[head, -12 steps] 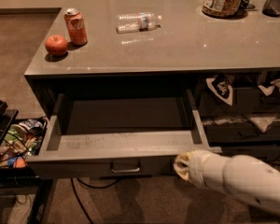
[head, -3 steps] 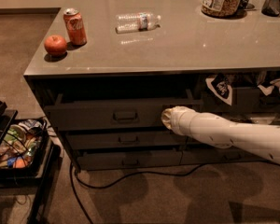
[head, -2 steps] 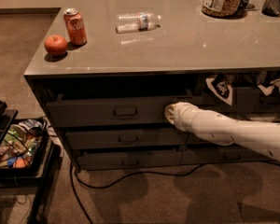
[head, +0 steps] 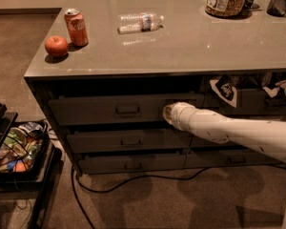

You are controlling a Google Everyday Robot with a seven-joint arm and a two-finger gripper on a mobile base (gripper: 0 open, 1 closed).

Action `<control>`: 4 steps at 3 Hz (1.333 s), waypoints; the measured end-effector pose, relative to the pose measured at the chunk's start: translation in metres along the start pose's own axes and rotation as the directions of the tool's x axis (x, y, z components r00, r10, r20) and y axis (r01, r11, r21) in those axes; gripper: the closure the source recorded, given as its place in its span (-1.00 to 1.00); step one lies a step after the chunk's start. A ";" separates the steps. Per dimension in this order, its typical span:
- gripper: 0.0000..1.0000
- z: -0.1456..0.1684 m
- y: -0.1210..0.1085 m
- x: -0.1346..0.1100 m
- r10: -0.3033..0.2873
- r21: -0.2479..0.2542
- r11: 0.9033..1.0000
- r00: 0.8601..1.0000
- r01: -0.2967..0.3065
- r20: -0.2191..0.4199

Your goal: Close top drawer

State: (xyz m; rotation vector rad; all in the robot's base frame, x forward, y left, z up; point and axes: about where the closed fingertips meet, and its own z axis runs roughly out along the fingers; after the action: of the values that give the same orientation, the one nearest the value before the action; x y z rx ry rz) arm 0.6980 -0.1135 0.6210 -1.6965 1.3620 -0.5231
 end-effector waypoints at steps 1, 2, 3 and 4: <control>1.00 0.000 0.000 0.000 0.000 0.000 1.000 1.000 0.000 0.000; 1.00 -0.004 0.002 -0.004 -0.002 -0.032 0.999 0.999 0.004 0.045; 1.00 -0.039 -0.002 -0.007 -0.011 -0.086 0.996 0.994 0.020 0.107; 1.00 -0.089 0.001 -0.011 0.004 -0.132 0.991 0.991 0.013 0.133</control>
Offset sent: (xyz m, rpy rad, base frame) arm -0.0268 0.0038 0.0070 0.0539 0.1266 0.1879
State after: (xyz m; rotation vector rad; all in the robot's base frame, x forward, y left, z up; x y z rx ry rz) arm 0.6260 -0.1356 0.6699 -1.8083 1.3212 -0.3213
